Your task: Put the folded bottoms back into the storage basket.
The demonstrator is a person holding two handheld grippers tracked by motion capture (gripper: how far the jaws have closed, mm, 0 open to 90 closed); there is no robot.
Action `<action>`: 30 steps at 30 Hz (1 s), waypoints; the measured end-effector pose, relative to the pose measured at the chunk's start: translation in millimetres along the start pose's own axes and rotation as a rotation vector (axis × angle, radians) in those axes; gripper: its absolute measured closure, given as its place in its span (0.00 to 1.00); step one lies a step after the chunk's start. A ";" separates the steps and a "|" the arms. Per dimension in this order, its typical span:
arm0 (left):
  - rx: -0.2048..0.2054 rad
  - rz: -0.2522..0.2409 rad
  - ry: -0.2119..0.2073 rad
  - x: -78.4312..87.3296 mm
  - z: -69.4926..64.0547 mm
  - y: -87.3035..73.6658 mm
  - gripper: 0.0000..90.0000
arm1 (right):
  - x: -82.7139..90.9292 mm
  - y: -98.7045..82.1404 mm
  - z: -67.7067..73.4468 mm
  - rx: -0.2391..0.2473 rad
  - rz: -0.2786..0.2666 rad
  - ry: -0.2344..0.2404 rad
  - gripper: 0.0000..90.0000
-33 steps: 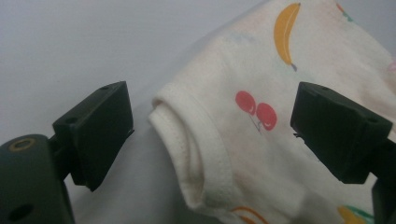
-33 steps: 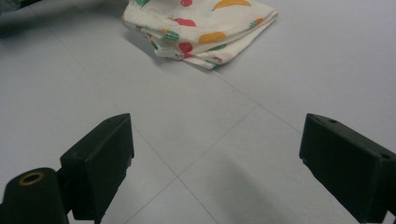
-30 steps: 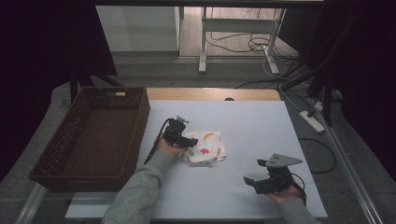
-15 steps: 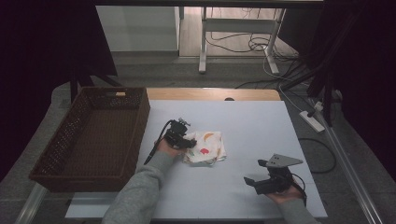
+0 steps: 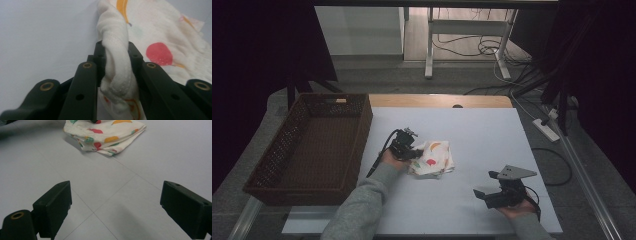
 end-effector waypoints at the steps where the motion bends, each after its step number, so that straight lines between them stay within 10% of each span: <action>1: -0.003 -0.010 -0.004 1.7 -2.8 1.6 0.84 | 0.0 -0.1 0.0 0.000 0.001 0.000 0.12; 30: -0.041 -0.111 -0.040 30.5 -26.8 24.1 0.84 | 0.1 -1.1 -0.2 -0.005 0.002 -0.004 0.12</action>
Point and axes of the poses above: each handheld gripper's, and its own axes: x roughly backward along the jaws, y roughly out of its top, z roughly to its left, the point moved 8 cm from there along -x, roughly forward along the jaws, and after that the axes turned 3 degrees about -z, right-handed, at the moved point
